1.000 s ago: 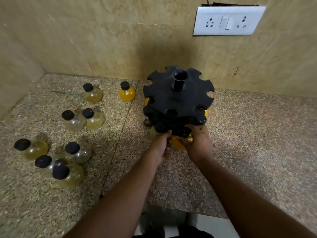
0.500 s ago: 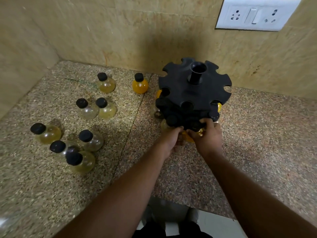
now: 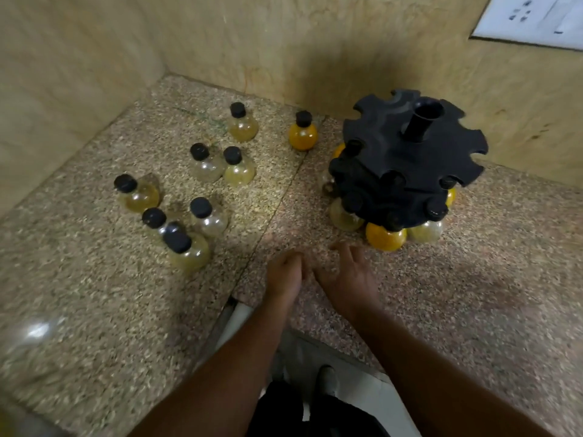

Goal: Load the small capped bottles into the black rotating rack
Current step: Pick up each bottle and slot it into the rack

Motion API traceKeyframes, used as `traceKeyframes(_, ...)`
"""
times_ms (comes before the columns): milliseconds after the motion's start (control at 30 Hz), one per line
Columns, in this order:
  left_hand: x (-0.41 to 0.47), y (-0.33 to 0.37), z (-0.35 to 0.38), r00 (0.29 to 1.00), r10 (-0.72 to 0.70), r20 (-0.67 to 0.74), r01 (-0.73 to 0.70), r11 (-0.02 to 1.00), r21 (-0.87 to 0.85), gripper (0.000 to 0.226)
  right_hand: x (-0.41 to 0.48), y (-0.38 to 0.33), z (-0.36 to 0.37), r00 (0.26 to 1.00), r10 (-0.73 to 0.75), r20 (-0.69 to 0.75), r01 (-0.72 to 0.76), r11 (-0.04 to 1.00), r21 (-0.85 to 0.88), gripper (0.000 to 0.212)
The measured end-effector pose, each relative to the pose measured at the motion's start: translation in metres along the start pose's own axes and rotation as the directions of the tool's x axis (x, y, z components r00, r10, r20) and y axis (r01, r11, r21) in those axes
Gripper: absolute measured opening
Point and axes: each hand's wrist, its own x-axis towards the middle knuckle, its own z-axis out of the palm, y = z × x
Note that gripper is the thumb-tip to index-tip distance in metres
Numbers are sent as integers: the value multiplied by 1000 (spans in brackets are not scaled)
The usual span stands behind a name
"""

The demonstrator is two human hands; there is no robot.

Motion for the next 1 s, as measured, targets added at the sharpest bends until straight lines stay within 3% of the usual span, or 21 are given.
traceKeyframes(167, -2, -12, -42, 949, 38, -313, -27, 999, 40, 18, 1, -27, 16, 968, -80, 238, 96, 994, -58, 75)
traceKeyframes(300, 2, -19, -78, 847, -84, -524, 30, 993, -111, 17, 1, -53, 35, 938, -93, 335, 132, 987, -96, 84)
traceKeyframes(433, 3, -20, -113, 760, -114, -640, 13, 987, -161, 42, 3, -85, 59, 929, -78, 361, 143, 977, -156, 90)
traceKeyframes(500, 4, -21, -126, 728, -58, -683, -36, 992, -123, 58, 7, -96, 69, 933, -48, 357, 119, 976, -180, 95)
traceKeyframes(633, 14, -23, -158, 707, 204, -677, -137, 979, 152, 72, 14, -116, 86, 919, 10, 394, 97, 963, -252, 102)
traceKeyframes(767, 28, -18, -179, 700, 474, -534, -205, 850, 486, 74, 17, -118, 96, 914, 46, 404, 100, 937, -335, 107)
traceKeyframes(1000, 34, -10, -181, 756, 547, -360, -293, 774, 562, 59, 18, -117, 97, 921, 29, 388, 113, 935, -337, 102)
